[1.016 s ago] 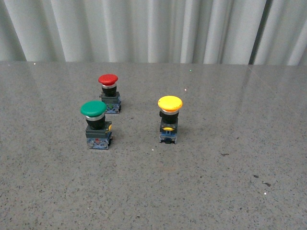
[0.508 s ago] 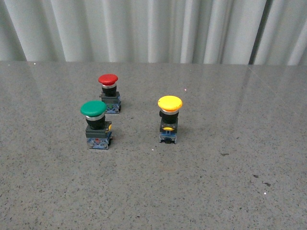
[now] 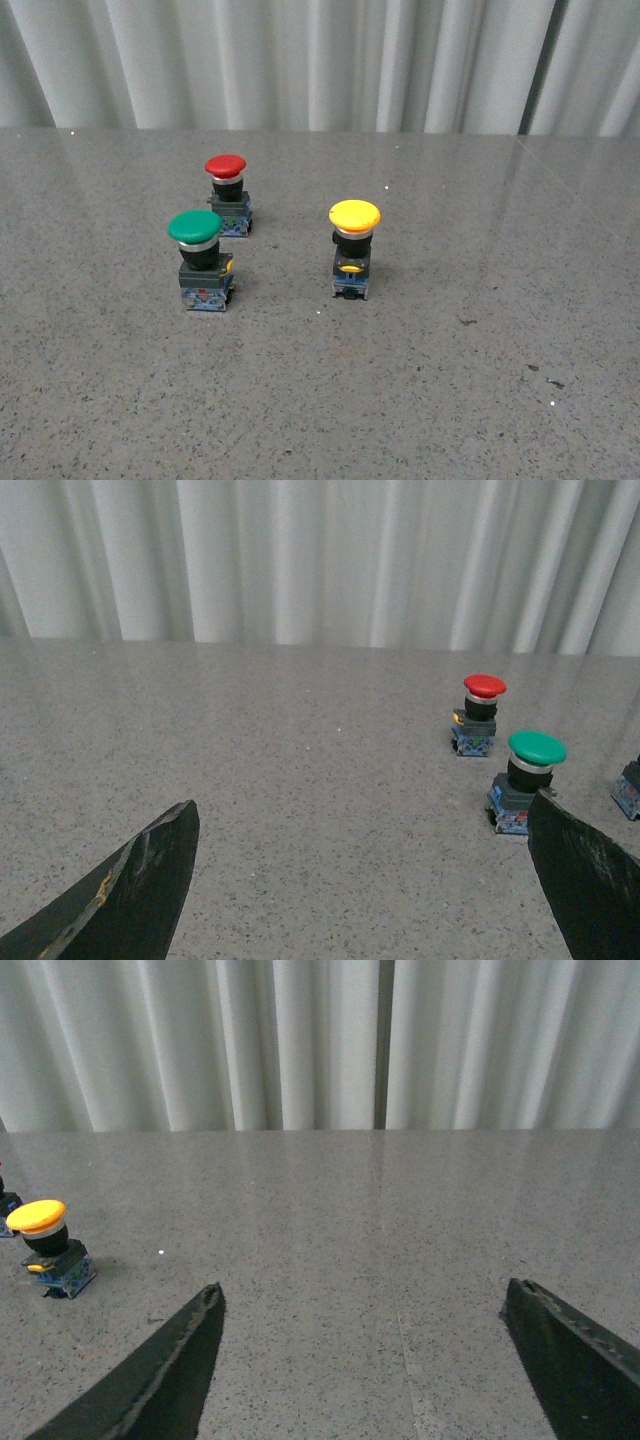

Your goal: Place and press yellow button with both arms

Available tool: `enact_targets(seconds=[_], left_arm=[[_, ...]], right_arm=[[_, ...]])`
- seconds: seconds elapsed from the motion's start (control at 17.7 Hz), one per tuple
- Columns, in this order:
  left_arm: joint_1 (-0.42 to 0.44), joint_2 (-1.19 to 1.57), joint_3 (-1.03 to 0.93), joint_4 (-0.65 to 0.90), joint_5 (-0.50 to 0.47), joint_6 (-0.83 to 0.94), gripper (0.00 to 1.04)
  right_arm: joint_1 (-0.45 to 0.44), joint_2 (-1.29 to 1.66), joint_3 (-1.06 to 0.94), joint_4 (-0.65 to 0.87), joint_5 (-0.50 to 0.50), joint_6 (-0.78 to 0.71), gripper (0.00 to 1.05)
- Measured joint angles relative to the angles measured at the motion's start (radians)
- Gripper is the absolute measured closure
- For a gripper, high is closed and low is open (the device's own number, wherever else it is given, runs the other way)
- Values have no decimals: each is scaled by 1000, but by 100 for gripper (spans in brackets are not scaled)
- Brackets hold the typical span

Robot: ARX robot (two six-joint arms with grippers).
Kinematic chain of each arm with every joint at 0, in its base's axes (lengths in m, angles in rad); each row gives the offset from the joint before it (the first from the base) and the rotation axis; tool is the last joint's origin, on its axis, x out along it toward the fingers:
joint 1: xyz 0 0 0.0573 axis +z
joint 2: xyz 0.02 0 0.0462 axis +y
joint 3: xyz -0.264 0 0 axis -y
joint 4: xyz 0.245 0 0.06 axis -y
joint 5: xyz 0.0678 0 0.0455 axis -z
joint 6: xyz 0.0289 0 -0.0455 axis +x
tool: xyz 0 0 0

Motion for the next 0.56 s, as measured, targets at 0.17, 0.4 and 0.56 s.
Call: enact_targets(seconds=[0.17,0.4,0.56], left_arm=[[0,0,0,0,0,0,7],[0,0,0,0,0,0,7],[0,0,0,0,0,0,7]], right_arm=[[0,0,0,0,0,0,6],[0,0,0,0,0,0,6],[0,0,0,0,0,0,6]])
